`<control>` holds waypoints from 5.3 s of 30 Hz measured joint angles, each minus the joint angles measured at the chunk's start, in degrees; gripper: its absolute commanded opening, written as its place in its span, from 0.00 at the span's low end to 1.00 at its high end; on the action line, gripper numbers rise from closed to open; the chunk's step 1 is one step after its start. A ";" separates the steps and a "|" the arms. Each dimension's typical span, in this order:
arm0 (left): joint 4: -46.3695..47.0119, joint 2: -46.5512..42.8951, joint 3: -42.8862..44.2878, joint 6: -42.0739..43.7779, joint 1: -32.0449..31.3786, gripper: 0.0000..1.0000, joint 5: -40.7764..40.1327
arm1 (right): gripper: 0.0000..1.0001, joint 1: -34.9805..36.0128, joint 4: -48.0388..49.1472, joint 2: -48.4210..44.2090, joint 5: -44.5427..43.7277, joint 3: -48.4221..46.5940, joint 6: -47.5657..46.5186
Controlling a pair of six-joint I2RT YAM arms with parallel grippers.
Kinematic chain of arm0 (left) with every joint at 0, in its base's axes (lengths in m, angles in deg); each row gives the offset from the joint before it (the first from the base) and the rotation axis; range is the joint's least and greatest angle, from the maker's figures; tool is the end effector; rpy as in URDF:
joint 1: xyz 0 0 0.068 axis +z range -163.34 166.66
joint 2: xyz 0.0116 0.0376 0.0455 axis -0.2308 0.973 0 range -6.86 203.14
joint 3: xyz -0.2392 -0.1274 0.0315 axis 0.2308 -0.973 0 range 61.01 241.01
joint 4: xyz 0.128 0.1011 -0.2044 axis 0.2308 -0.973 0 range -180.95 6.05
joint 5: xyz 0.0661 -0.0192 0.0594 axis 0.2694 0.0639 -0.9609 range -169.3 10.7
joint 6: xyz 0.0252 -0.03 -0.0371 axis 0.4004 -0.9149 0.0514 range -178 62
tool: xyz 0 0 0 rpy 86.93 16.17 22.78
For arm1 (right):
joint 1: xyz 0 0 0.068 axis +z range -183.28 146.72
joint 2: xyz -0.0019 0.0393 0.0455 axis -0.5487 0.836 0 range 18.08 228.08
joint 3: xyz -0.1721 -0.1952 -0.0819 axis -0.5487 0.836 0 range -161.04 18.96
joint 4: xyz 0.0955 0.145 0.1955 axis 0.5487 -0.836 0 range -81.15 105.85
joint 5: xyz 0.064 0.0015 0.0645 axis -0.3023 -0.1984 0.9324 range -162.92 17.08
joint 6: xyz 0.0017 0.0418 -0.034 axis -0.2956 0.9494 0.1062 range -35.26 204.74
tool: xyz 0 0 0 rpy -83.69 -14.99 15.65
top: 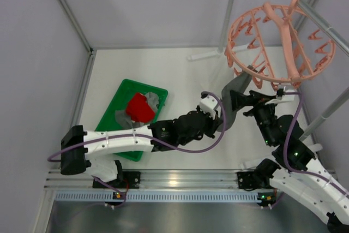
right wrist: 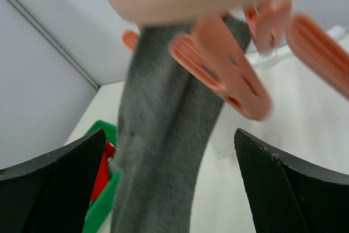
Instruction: Remove the socks clipped to the hanger
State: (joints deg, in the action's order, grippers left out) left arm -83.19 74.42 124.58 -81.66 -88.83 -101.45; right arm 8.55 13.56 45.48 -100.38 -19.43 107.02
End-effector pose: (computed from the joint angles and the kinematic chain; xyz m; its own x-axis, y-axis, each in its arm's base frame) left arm 0.0968 -0.3199 0.3258 -0.3905 0.0253 -0.9203 0.7091 0.6457 -0.2831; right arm 0.0995 0.0672 0.3566 0.0087 0.4594 -0.8882 -0.2761 0.8548 0.4394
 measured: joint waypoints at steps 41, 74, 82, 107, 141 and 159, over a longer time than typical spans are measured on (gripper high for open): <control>-11.87 -8.55 3.93 -3.74 19.30 0.00 23.82 | 0.79 -43.47 70.86 56.92 61.59 29.86 49.46; -12.13 -2.93 4.17 -6.60 25.35 0.00 35.58 | 0.83 -34.53 75.10 49.96 63.56 35.43 47.67; -12.02 -0.26 6.08 -6.12 25.35 0.00 39.23 | 0.87 -24.85 60.04 14.97 58.36 35.69 36.96; -11.10 4.50 9.75 -6.67 22.40 0.00 49.62 | 0.79 -20.04 12.02 -18.51 48.11 29.05 20.59; -2.64 5.49 12.98 -0.74 15.72 0.69 38.71 | 0.00 -19.67 -35.41 -23.23 38.66 0.85 11.08; 8.85 4.09 13.38 8.63 15.72 0.40 34.25 | 0.00 -19.47 -49.94 -18.01 32.46 -10.19 9.86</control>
State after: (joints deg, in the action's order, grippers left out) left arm -74.34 78.50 137.96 -73.03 -73.11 -67.20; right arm -10.93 -36.38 27.47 -67.93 -29.62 116.88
